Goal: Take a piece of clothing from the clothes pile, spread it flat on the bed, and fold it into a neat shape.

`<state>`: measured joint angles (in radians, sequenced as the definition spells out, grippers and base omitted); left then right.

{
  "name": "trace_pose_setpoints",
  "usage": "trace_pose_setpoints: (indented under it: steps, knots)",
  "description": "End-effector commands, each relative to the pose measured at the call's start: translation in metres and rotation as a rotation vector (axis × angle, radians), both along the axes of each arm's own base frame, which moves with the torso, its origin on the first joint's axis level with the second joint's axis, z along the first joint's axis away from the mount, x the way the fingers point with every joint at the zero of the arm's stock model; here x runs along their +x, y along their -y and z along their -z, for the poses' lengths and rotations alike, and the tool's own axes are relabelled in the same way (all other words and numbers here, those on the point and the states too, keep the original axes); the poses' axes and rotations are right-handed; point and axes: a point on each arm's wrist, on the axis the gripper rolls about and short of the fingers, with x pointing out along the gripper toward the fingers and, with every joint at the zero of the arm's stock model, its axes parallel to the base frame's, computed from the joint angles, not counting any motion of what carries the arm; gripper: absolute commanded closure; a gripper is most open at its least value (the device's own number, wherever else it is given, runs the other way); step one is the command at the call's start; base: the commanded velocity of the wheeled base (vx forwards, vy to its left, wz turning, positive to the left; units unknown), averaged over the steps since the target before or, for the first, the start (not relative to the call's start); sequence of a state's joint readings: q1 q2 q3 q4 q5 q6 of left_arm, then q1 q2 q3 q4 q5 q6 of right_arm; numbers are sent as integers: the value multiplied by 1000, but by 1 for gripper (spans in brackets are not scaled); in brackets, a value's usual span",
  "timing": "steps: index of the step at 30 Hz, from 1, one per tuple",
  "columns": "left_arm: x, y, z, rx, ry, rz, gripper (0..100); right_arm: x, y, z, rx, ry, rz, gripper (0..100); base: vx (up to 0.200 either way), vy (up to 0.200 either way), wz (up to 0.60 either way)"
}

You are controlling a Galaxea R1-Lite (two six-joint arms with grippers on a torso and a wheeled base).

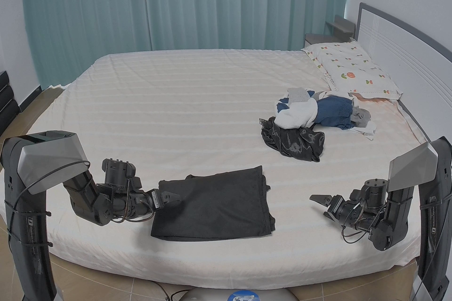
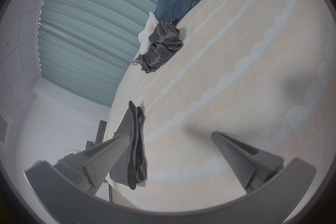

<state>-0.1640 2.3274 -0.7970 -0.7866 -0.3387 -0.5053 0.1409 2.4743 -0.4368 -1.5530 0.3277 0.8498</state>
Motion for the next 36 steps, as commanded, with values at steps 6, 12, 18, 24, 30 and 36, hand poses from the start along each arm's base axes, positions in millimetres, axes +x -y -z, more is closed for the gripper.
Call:
trace_pose_setpoints:
  steps: [6,12,18,24,30,36]
  knots:
    - [1,1,10,23,-8,22,0,0,0,0,2,9,-2,0,0,0,0]
    - [3,2,11,19,-7,26,100,0,0,0,2,9,-1,0,0,0,0]
    - [5,2,10,14,-4,22,100,0,0,0,2,9,-1,0,0,0,0]
    - [3,1,10,19,-6,15,100,0,0,0,2,9,-2,0,0,0,0]
    - [2,1,8,3,-13,-3,100,0,0,0,2,9,-2,0,0,0,0]
    - [3,1,4,-26,-22,-34,100,1,0,-1,2,10,-2,0,0,0,0]
